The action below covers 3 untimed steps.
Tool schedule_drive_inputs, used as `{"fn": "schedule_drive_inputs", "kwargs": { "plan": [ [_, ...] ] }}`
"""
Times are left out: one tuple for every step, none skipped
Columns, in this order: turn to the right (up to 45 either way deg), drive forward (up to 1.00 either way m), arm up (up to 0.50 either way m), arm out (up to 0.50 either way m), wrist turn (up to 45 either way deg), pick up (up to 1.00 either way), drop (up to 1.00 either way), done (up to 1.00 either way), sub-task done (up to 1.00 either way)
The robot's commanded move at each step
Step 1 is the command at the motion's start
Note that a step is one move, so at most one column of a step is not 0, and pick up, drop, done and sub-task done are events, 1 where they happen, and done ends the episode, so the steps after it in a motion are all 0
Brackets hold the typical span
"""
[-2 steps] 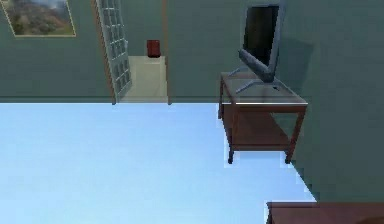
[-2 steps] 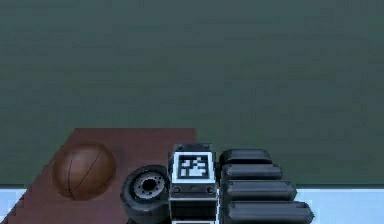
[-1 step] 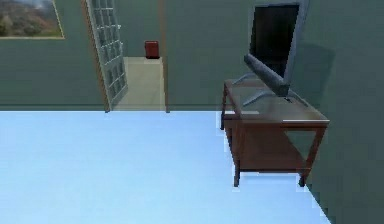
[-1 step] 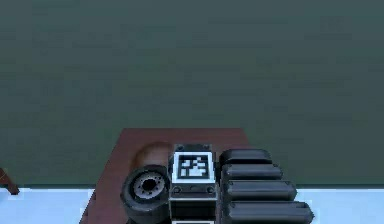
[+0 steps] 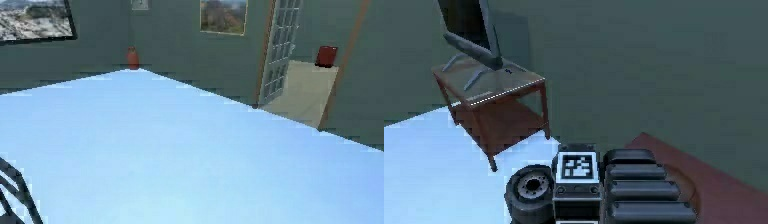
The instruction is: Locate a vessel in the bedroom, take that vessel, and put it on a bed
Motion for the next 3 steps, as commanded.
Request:
{"fn": "schedule_drive_inputs", "kwargs": {
  "plan": [
    [-27.0, 0.0, 0.0, 0.0, 0.0, 0.0, 0.0, 0.0, 0.0],
    [0.0, 0.65, 0.0, 0.0, 0.0, 0.0, 0.0, 0.0, 0.0],
    [42.0, 0.0, 0.0, 0.0, 0.0, 0.0, 0.0, 0.0, 0.0]
  ]
}}
